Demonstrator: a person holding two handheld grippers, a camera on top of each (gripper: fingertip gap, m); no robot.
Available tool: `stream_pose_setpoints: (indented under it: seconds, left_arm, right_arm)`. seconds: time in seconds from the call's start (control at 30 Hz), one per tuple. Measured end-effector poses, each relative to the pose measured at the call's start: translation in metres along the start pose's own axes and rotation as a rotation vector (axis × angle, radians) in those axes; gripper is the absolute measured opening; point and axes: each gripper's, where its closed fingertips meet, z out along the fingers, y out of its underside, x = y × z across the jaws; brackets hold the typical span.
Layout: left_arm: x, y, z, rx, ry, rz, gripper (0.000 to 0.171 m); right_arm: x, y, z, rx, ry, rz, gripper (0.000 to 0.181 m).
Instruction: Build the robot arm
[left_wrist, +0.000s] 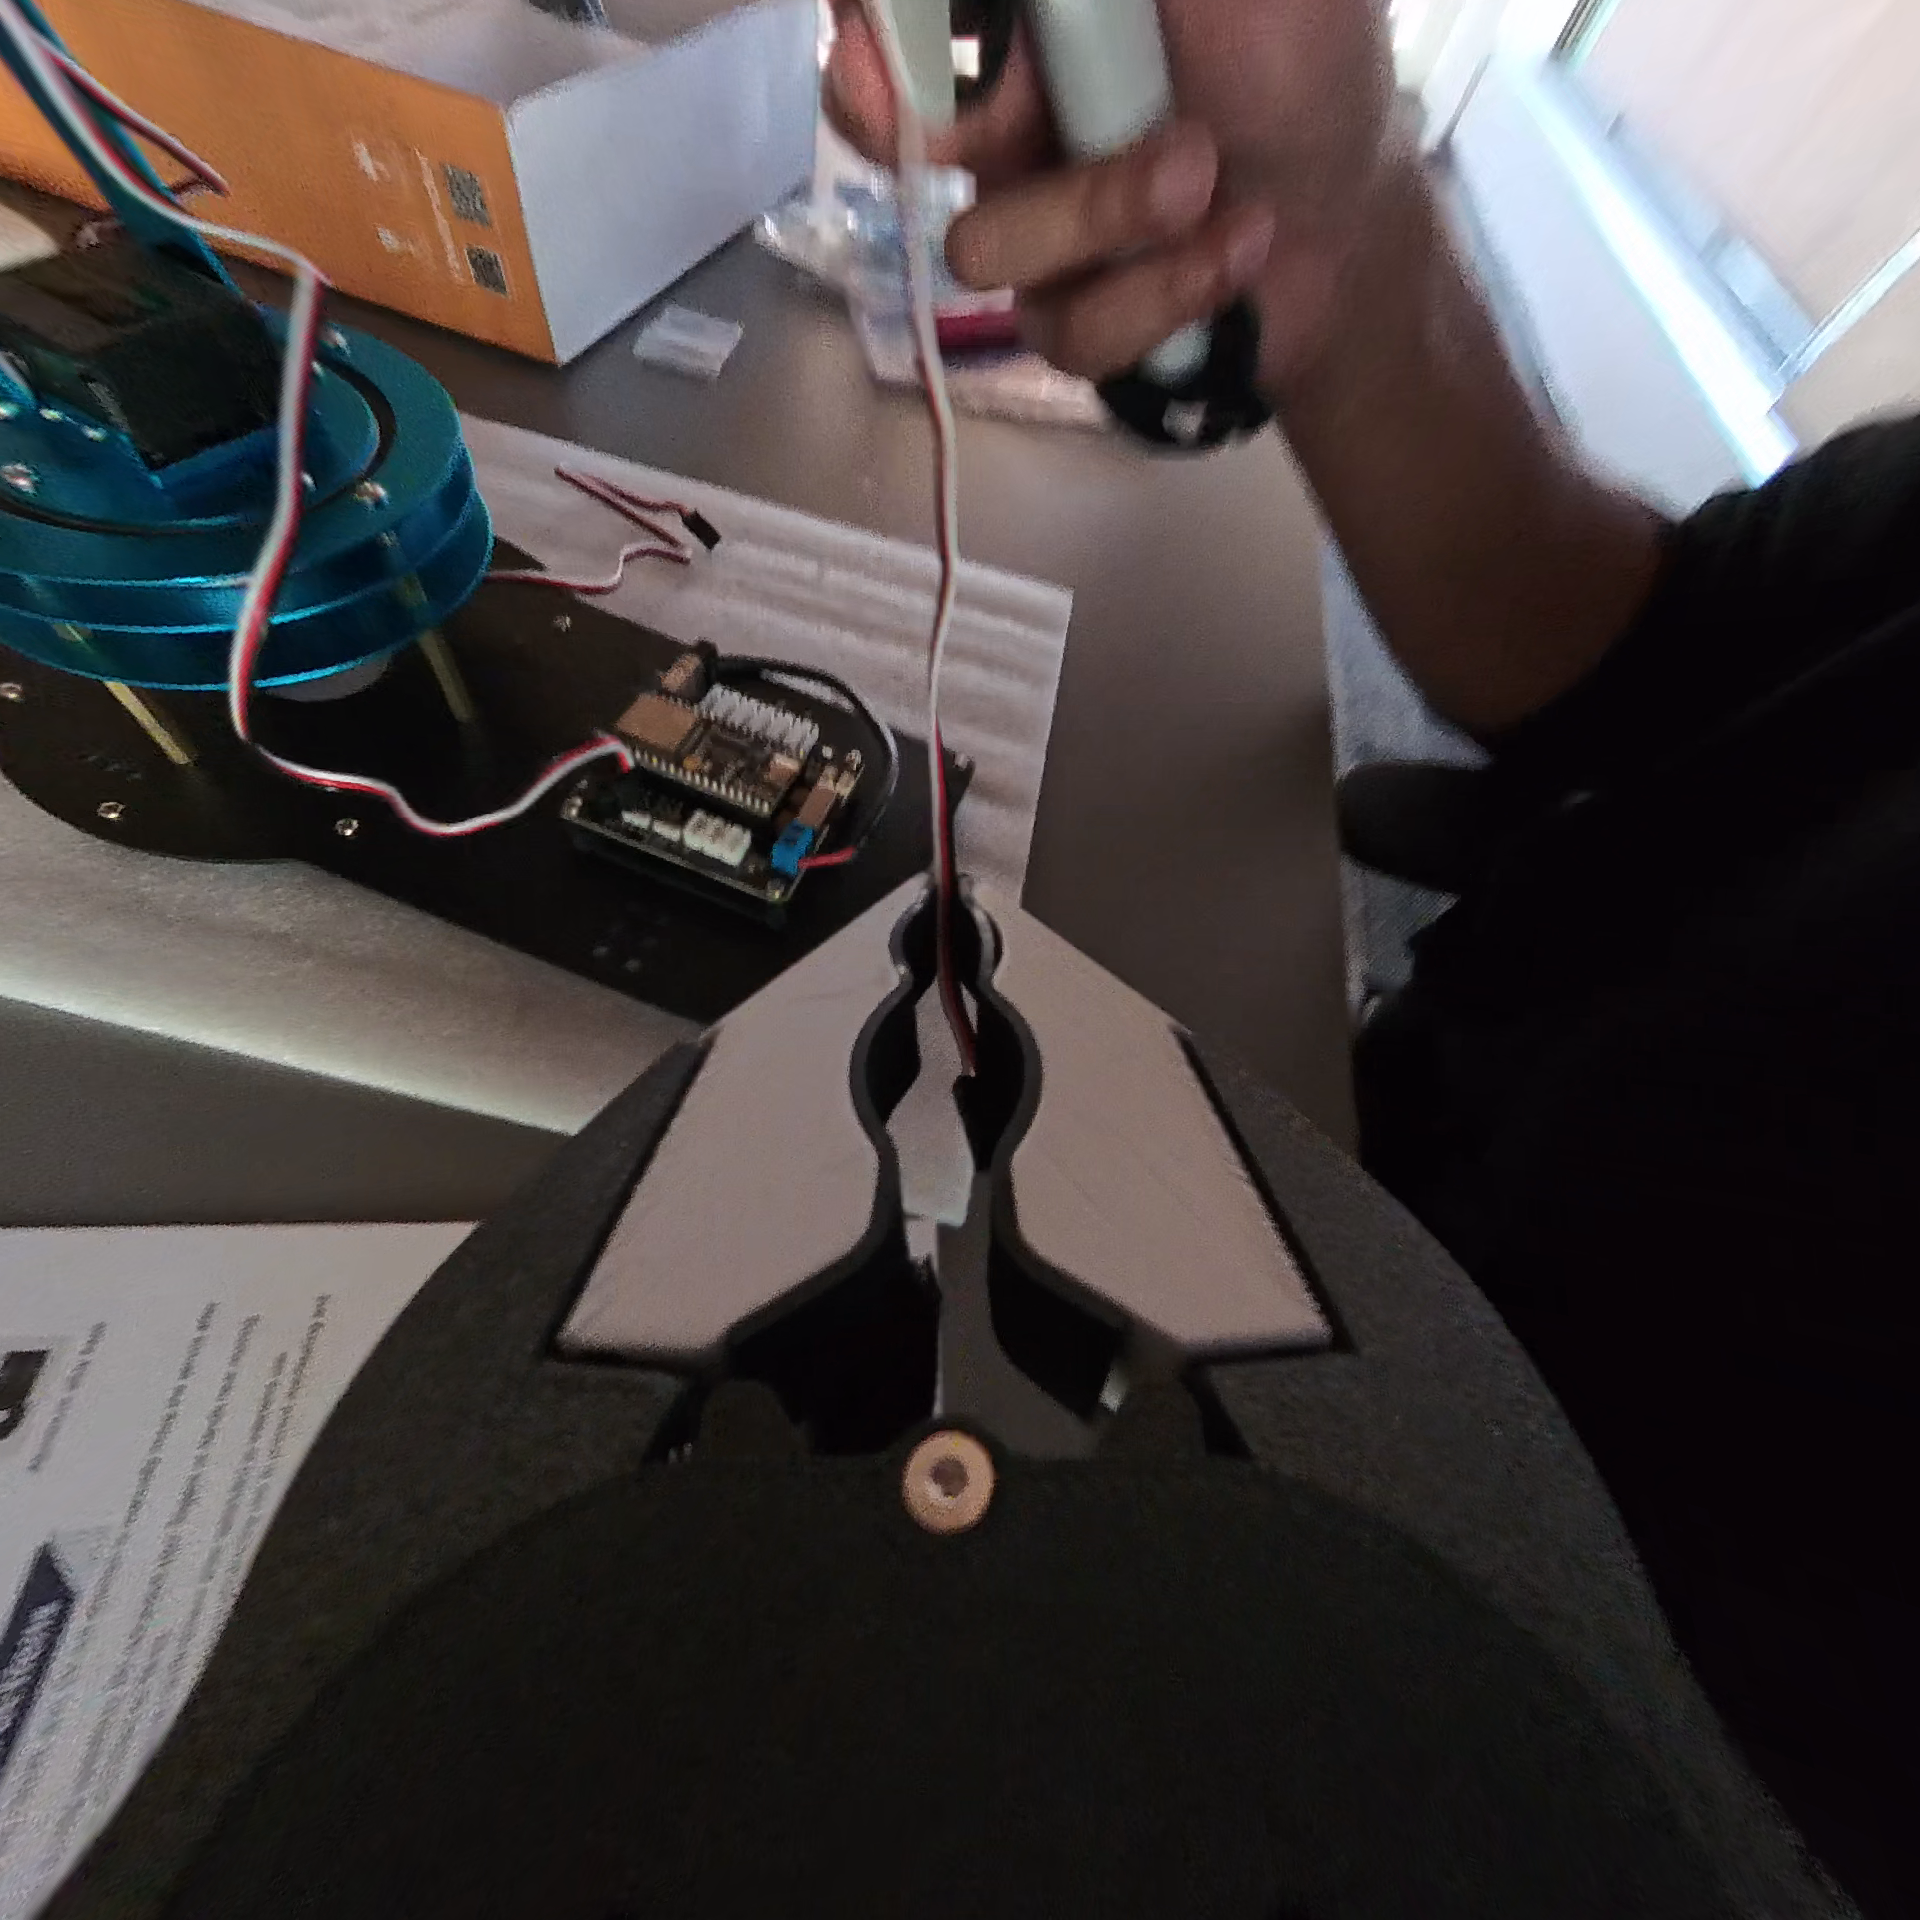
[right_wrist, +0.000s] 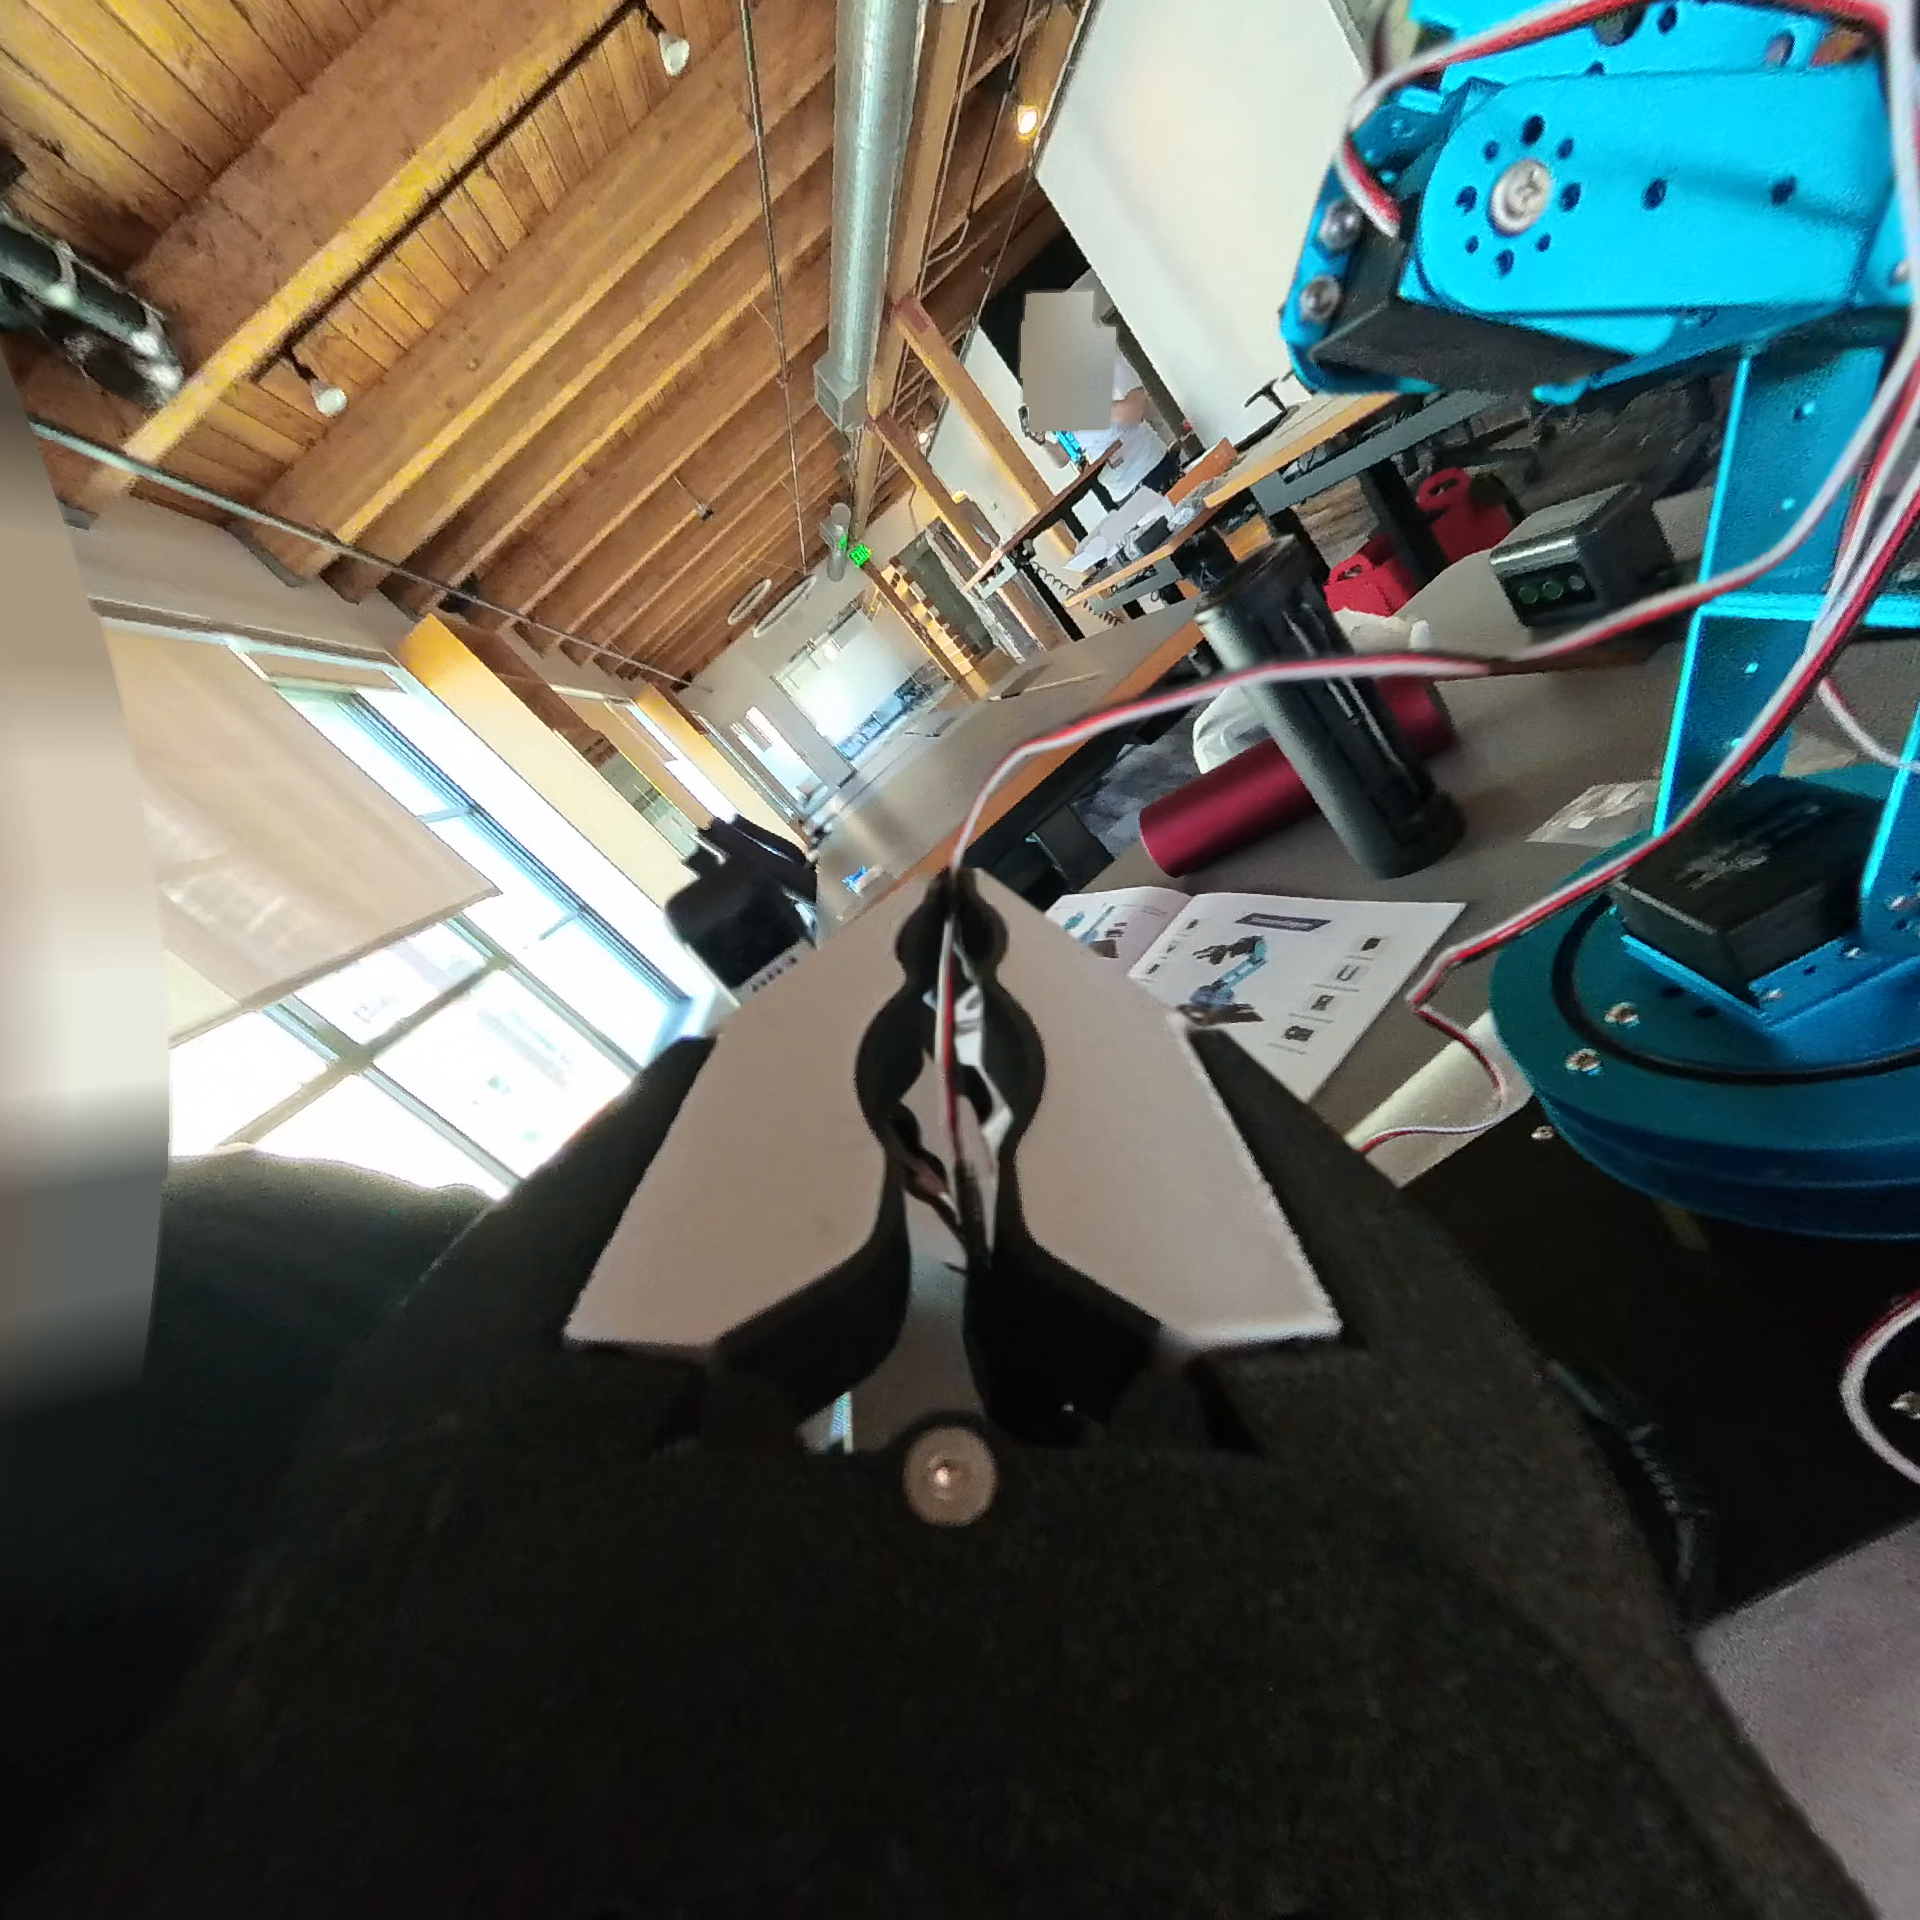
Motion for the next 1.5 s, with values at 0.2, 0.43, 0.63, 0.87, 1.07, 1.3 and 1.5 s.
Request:
stream_pose_setpoints:
  seconds: [0.2,0.43,0.63,0.87,1.07,1.3,1.5]
  left_arm:
    - [-0.017,-0.056,-0.034,0.362,0.186,-0.373,0.001]
    - [-0.028,-0.072,-0.043,0.494,0.428,-0.636,0.000]
    - [-0.016,-0.063,-0.030,0.357,0.469,-0.632,0.001]
    - [0.003,-0.048,-0.027,0.161,0.494,-0.575,0.001]
    - [0.003,-0.042,-0.024,0.059,0.420,-0.504,0.001]
    - [-0.010,-0.038,-0.042,0.183,0.330,-0.439,0.003]
    - [-0.024,-0.050,-0.047,0.309,0.308,-0.470,0.023]
  right_arm:
    - [0.030,0.045,-0.005,-0.200,0.174,-0.320,0.045]
    - [-0.020,0.091,0.014,-0.301,0.009,-0.546,0.033]
    - [-0.026,0.079,0.036,-0.494,-0.016,-0.848,0.040]
    - [-0.030,0.088,0.045,-0.670,-0.233,-1.277,0.033]
    - [-0.012,0.112,0.053,-0.905,-0.280,-1.442,0.001]
    - [-0.004,0.101,0.044,-0.894,-0.233,-1.348,0.000]
    - [-0.007,0.102,0.039,-0.902,-0.229,-1.360,0.000]
